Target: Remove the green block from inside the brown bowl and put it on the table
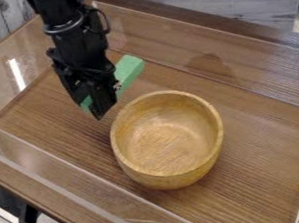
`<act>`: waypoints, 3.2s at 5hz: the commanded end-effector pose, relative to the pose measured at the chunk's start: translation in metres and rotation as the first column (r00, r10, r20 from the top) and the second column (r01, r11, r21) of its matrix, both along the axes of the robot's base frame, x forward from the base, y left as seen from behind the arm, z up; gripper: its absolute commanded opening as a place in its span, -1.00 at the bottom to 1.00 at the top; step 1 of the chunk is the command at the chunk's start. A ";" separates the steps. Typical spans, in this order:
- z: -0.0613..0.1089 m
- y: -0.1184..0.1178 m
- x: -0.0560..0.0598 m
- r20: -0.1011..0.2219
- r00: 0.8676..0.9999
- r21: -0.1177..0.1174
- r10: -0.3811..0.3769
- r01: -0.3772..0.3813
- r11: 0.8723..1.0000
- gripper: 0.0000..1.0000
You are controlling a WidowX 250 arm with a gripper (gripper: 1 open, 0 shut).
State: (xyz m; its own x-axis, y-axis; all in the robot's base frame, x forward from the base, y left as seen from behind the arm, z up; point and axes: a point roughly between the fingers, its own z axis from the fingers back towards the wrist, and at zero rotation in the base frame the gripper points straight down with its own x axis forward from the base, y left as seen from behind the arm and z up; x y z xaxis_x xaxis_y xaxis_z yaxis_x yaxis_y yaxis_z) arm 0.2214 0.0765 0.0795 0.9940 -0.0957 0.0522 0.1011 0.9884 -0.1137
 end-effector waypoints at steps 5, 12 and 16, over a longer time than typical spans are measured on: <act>0.004 0.019 0.015 0.033 0.999 0.036 0.026 -0.028 0.999 -1.00; 0.001 0.023 0.014 -0.006 0.999 0.041 0.038 -0.038 0.998 -1.00; -0.005 0.024 0.022 -0.028 0.999 0.035 0.044 -0.043 0.998 -1.00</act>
